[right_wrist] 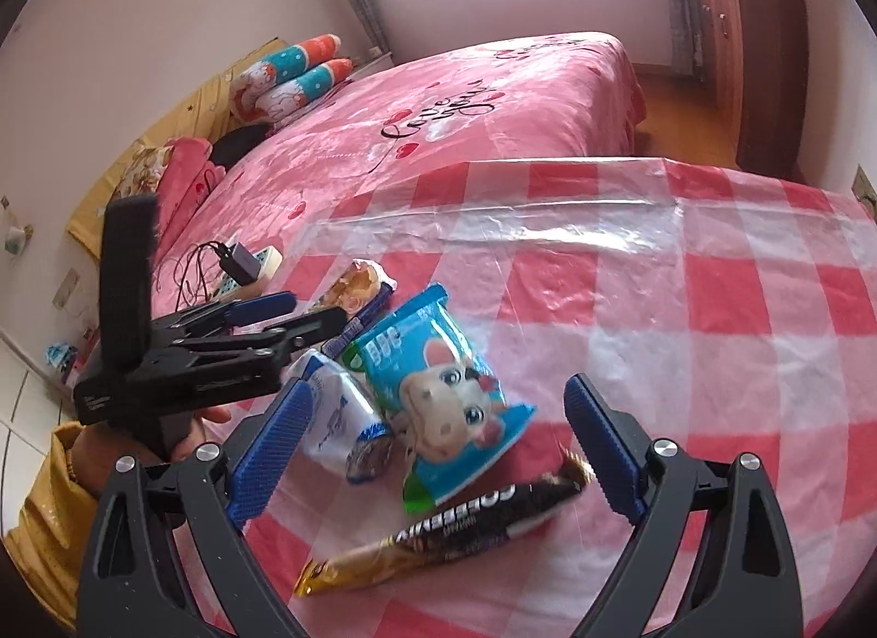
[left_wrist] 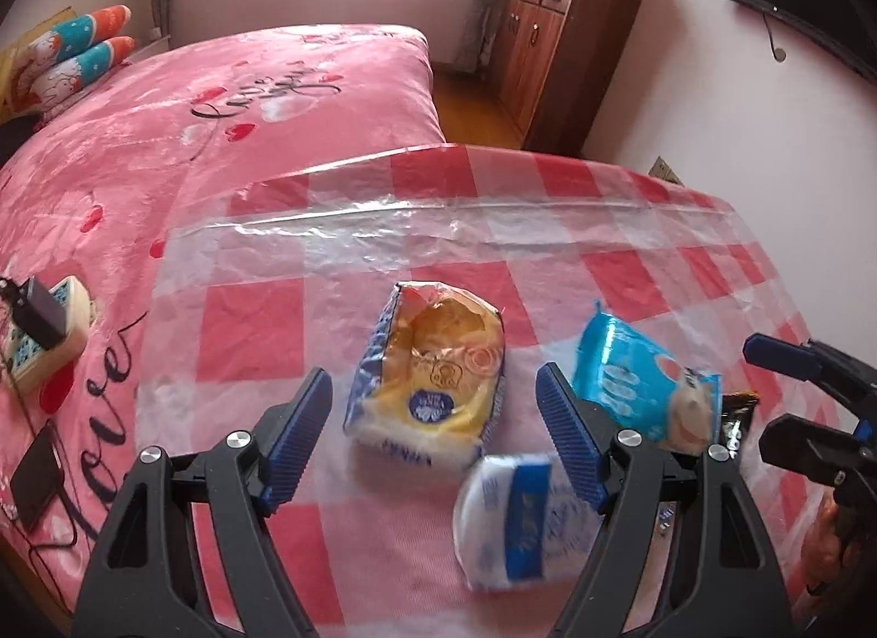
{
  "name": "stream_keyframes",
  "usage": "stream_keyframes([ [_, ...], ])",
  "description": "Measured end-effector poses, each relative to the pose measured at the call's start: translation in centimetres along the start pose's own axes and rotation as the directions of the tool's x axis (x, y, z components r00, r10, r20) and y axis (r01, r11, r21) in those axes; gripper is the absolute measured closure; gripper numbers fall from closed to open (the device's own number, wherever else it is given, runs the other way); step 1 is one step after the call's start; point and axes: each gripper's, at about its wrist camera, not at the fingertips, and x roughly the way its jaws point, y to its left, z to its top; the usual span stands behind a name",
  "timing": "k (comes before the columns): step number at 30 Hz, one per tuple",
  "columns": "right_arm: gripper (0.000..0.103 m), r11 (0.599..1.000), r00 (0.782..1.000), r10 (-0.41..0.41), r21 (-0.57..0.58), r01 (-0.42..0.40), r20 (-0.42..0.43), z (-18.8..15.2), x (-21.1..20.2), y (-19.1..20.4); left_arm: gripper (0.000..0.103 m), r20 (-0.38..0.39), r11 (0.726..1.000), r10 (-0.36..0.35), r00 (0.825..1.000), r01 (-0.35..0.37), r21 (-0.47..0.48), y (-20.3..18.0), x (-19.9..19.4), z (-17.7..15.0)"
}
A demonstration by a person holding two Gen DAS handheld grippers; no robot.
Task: Collect trash
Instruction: 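Move both tools back toward the remaining trash on the checked sheet, then grasp the yellow bread bag with the left tool while the right tool grasps the blue snack bag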
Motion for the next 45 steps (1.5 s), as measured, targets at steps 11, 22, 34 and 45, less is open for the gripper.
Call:
stream_keyframes([
  [11, 0.022, 1.0, 0.998, -0.001, -0.025, 0.0, -0.055, 0.5, 3.0, -0.6, 0.026, -0.005, 0.999, 0.008, 1.0, -0.008, 0.036, -0.5, 2.0, 0.6],
  [22, 0.041, 0.996, 0.997, -0.037, -0.084, 0.031, -0.066, -1.1, 3.8, 0.1, 0.048, 0.019, 0.992, 0.085, 0.996, -0.087, 0.096, -2.2, 1.8, -0.3],
  [34, 0.057, 0.991, 0.997, -0.039, -0.134, 0.03, -0.063, -4.6, 1.9, 1.9, 0.051, 0.038, 0.992, 0.046, 0.998, -0.05, 0.115, -5.4, -0.6, -4.3],
  [45, 0.058, 0.995, 0.998, -0.007, -0.1, 0.0, -0.067, -8.8, -1.8, 2.3, 0.054, 0.043, 0.998, -0.026, 0.999, 0.023, 0.062, -7.0, -3.8, -8.7],
])
